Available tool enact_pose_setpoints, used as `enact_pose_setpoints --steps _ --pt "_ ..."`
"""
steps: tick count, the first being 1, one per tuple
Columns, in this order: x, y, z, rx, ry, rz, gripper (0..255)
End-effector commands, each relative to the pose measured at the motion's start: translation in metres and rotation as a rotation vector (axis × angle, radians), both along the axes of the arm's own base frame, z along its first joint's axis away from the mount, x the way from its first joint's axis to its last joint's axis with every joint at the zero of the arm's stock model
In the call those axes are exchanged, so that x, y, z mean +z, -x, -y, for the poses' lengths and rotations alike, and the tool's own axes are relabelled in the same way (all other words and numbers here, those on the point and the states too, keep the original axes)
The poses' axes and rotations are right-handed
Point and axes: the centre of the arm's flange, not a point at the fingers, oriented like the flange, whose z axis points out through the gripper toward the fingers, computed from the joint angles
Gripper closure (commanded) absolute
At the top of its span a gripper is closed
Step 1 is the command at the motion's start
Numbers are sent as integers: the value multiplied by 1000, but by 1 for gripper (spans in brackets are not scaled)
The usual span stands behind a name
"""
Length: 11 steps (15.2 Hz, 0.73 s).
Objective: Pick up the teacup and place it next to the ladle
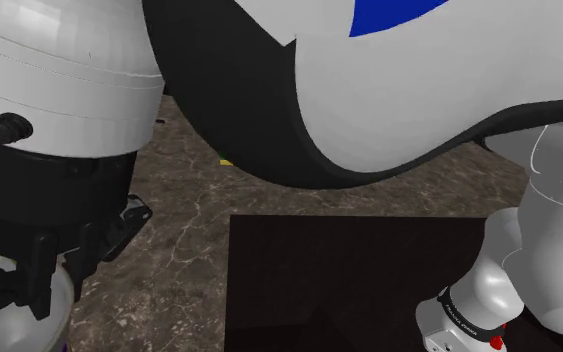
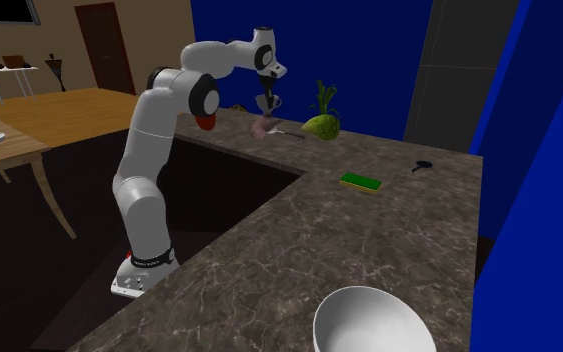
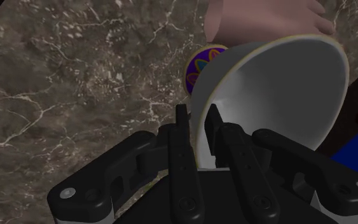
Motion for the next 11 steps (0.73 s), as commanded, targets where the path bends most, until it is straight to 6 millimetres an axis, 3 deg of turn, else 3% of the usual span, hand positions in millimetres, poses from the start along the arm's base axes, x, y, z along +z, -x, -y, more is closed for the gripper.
enact_pose_setpoints --steps 1,11 --pt "-10 0 2 0 -1 0 255" --pt "-63 0 2 0 -1 0 255"
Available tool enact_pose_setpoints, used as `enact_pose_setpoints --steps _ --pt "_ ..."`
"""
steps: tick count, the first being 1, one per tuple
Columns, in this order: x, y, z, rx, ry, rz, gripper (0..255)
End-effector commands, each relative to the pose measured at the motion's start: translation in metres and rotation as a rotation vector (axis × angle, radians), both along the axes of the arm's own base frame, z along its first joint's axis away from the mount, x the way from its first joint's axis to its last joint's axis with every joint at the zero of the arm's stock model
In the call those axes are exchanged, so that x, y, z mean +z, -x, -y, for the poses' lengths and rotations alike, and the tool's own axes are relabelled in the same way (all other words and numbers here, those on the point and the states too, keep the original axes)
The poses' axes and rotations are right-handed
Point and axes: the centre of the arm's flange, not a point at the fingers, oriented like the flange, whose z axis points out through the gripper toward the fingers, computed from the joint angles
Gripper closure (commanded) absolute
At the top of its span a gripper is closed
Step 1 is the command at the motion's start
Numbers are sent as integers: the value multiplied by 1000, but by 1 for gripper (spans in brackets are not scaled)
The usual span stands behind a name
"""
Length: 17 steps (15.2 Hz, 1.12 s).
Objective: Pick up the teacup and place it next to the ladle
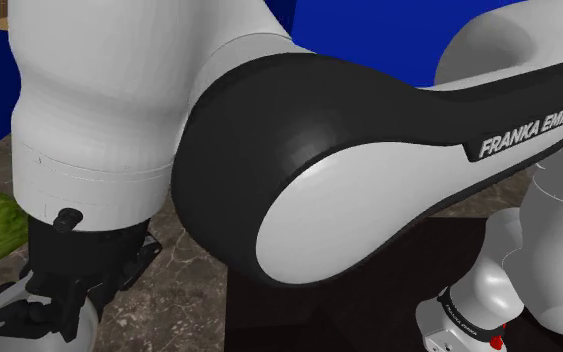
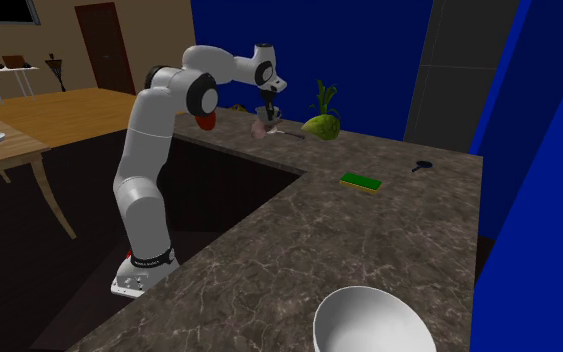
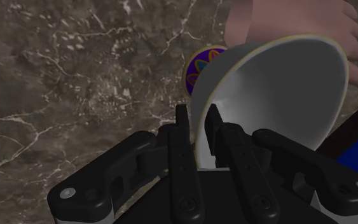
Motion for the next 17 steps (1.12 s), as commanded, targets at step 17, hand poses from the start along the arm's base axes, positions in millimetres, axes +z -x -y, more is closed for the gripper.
enact_pose_setpoints --steps 17 --pt "-69 0 1 0 -1 1 255"
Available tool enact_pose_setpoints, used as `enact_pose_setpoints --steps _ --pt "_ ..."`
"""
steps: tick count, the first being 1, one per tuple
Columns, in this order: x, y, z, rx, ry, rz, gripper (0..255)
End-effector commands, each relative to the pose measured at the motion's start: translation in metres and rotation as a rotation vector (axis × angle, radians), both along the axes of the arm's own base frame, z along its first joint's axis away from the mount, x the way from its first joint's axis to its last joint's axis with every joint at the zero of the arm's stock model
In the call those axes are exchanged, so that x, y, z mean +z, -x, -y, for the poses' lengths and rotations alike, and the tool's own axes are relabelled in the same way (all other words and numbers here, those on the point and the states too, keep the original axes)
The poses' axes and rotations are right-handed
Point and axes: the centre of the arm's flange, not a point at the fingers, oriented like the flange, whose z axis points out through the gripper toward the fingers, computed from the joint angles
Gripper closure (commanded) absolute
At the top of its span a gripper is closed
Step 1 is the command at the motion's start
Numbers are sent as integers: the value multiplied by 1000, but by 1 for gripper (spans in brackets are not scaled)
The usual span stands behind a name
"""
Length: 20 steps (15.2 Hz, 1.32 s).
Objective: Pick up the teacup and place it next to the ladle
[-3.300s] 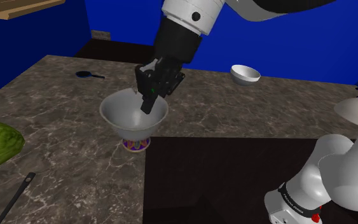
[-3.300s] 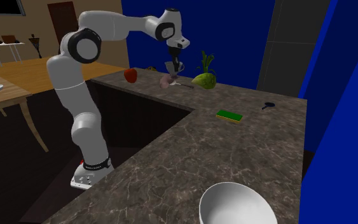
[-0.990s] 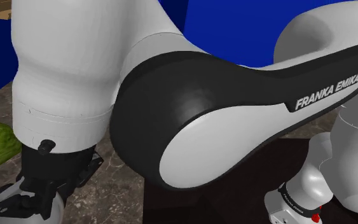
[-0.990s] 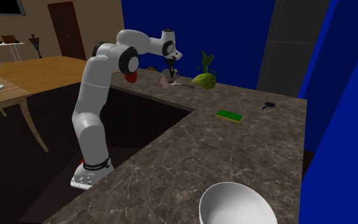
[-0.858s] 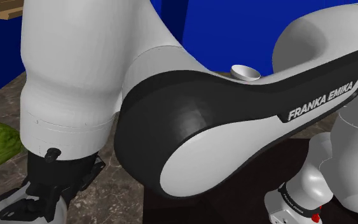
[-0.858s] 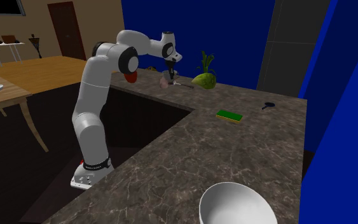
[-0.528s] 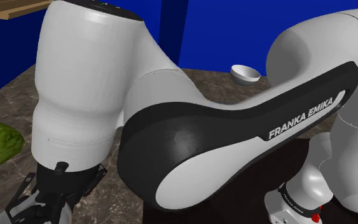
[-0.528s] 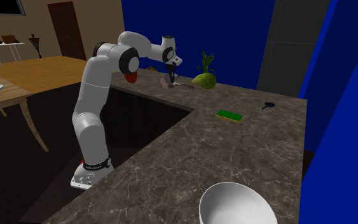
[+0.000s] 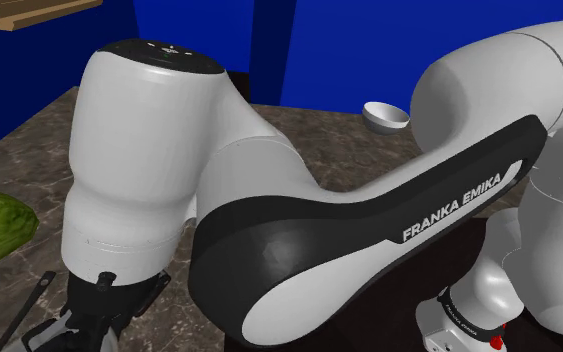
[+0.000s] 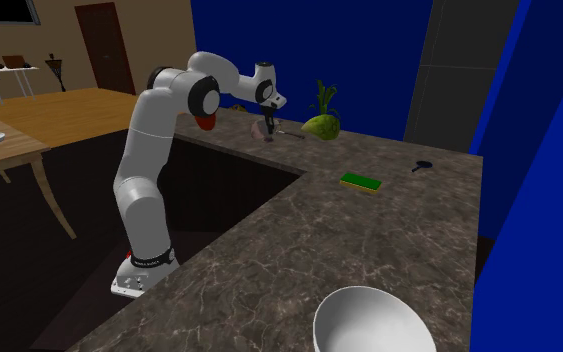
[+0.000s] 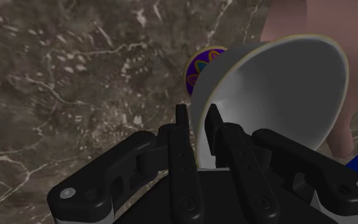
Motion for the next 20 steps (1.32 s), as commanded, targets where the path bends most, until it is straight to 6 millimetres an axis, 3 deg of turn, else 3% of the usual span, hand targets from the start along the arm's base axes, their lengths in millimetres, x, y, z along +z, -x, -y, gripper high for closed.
enact_pose_setpoints --steps 1,3,4,9,13,20 --pt "0 0 0 0 -1 0 255" --pt "0 0 0 0 -1 0 255" --pt "0 0 0 0 -1 0 0" --pt "0 0 0 0 -1 0 0" --pt "47 1 17 0 -1 0 0" --pt "47 1 17 0 -1 0 0"
